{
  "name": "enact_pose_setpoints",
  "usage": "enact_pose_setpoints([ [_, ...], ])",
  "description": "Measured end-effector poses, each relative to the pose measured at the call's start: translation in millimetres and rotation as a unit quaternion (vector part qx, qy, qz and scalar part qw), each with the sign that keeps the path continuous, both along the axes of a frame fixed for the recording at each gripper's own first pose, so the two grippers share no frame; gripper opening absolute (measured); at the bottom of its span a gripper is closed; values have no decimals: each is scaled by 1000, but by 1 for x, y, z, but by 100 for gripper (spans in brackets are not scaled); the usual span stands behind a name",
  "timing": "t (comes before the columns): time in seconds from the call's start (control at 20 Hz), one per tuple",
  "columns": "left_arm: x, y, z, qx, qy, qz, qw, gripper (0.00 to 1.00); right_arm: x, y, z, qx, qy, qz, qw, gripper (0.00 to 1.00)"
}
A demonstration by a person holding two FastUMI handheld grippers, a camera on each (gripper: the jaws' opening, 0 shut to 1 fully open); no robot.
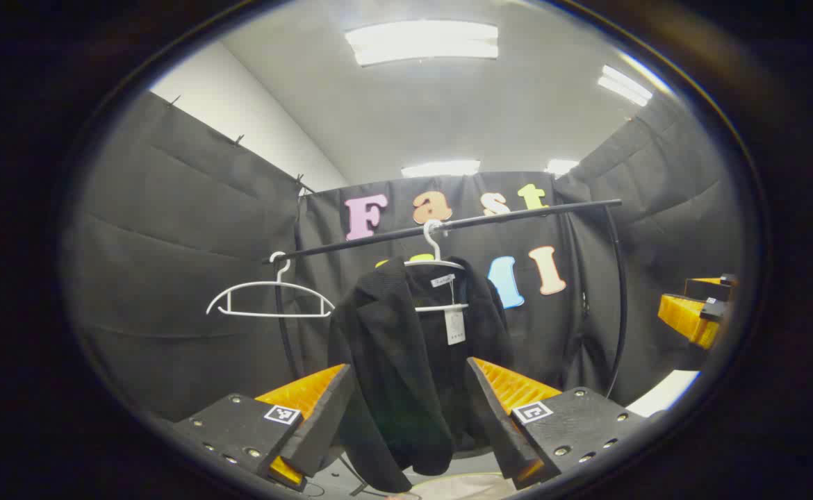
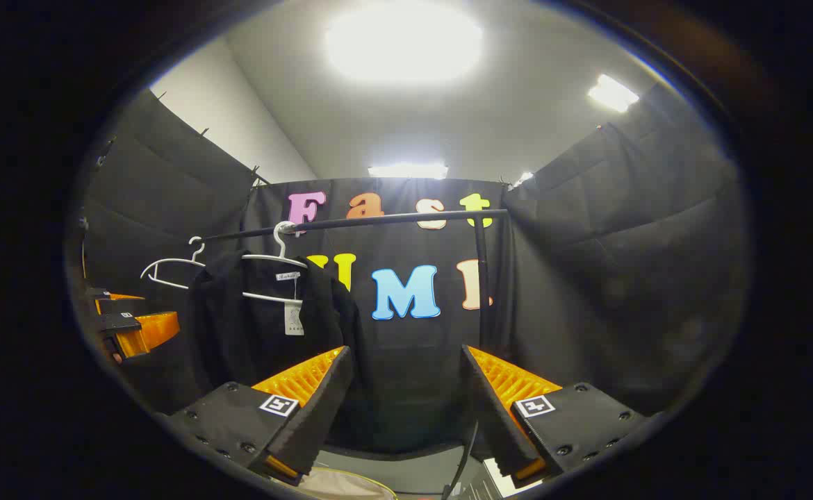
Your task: Grasp the clothes on the hanger with both hands and then place them into the laundry hamper below.
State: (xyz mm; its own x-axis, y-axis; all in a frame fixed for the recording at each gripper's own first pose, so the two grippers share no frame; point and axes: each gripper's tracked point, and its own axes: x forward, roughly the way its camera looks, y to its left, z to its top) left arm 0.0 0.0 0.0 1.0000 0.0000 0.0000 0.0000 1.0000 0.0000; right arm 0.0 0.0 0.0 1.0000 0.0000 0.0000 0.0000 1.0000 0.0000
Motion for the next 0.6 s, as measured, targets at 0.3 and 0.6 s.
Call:
enact_pose_setpoints([
  [0.3, -1, 1, 3, 6, -6, -2, 1000, 94, -3, -1, 1, 0, -3, -5, 1000, 96],
  [0.6, -4, 5, 1, 2, -5, -2, 1000, 94, -6, -1, 1, 0, -2, -11, 1000, 96],
])
